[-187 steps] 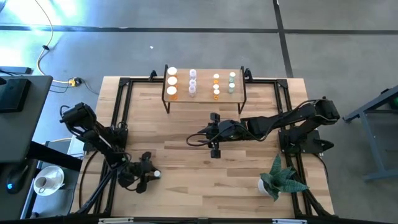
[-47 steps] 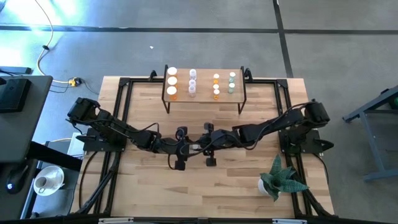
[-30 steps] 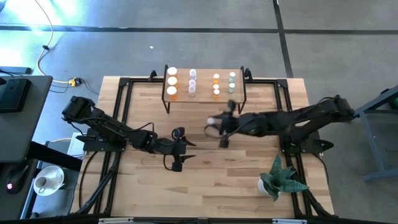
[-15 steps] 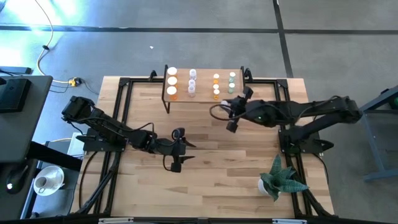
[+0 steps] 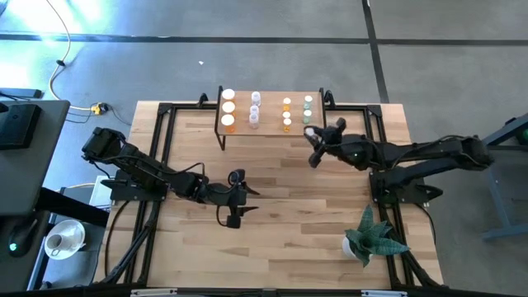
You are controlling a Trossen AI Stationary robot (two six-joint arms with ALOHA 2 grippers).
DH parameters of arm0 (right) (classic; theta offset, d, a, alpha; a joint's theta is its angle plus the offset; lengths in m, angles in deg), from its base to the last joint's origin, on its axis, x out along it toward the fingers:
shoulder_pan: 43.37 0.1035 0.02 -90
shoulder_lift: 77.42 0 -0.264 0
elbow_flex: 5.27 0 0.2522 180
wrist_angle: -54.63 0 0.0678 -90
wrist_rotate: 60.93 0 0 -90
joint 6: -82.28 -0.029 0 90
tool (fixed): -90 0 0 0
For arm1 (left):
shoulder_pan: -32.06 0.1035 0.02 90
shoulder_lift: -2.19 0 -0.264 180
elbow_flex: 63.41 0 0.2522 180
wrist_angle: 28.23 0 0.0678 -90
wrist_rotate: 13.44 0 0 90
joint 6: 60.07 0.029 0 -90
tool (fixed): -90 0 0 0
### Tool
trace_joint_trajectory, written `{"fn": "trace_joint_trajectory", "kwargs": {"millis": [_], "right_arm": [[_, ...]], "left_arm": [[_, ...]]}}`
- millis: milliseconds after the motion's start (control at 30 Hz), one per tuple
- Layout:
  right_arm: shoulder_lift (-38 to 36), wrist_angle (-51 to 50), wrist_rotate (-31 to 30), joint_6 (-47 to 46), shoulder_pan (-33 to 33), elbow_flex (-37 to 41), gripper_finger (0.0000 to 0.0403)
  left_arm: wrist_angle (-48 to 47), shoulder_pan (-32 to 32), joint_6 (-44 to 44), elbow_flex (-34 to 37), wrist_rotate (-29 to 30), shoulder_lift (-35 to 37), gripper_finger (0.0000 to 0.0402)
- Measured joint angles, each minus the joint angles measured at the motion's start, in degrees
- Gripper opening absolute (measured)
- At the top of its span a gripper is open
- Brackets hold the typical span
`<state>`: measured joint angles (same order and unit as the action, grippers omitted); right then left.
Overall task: Pick and place medicine bottles onto shelf by color
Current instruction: Put the dark green bottle on the shelf aligned with the other dark green pill bottle
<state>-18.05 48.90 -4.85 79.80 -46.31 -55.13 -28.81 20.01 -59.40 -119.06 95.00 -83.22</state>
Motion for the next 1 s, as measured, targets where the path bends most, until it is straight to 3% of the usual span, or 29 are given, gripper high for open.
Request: {"fn": "trace_joint_trajectory", "kwargs": {"millis": [133, 400, 800, 1000], "right_arm": [[-0.58, 3.21, 0.02, -2.56, -3.19, 3.38, 0.0103], [3.71, 3.7, 4.5, -5.47, -7.55, 1.77, 0.0103], [5.95, 2.47, 5.44, -7.81, -10.93, 1.67, 0.0103], [5.93, 1.51, 10.19, -8.22, -13.18, 1.67, 0.0103]], "left_arm": [[0.38, 0.0, 0.02, 0.0, 0.06, 0.0, 0.0196], [0.36, 0.02, 0.02, 0.0, 0.2, 0.0, 0.0196], [0.32, 0.02, 0.02, 0.0, 0.2, -0.02, 0.0195], [0.32, 0.02, 0.02, 0.0, 0.2, -0.02, 0.0195]]}}
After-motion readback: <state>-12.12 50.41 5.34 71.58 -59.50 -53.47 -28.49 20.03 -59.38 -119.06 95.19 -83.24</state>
